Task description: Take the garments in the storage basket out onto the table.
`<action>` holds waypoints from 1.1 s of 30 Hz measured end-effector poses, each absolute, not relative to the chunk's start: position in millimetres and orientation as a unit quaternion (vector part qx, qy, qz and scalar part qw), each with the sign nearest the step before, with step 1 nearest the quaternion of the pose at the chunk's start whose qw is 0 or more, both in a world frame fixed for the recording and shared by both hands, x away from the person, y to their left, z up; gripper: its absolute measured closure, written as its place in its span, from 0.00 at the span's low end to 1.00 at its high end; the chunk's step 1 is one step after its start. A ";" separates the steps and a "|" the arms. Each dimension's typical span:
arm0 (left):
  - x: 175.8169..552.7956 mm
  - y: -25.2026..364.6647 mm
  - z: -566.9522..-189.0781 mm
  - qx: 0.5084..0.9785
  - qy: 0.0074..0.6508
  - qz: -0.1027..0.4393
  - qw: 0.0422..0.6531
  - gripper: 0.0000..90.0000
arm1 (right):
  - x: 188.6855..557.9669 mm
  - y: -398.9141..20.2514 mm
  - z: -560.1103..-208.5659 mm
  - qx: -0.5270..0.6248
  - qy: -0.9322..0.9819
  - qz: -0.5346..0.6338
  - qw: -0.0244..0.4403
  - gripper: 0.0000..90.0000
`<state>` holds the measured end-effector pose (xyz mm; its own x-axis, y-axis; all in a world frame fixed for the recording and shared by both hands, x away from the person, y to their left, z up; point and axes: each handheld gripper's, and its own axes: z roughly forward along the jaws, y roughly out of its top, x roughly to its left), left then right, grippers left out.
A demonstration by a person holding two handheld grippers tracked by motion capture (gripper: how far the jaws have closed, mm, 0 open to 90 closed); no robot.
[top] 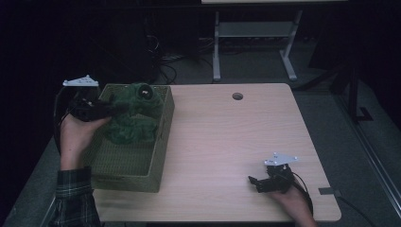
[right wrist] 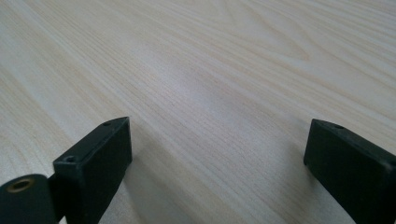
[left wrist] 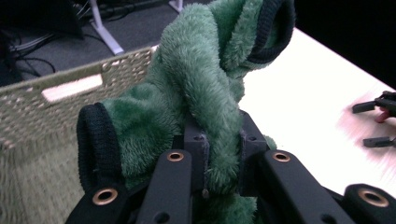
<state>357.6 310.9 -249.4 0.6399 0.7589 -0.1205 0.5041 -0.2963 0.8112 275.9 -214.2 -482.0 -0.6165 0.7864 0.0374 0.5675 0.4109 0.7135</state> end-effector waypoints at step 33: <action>371.5 179.6 -233.2 0.818 0.304 0.095 0.479 0.87 | 275.8 -214.1 -481.9 0.411 0.825 0.356 0.154 0.08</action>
<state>371.5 179.6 -233.2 0.7968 0.5885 -0.1369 0.4071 -0.3556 0.8413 275.8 -214.1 -481.9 -0.6152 0.7874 0.0389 0.5682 0.4087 0.7143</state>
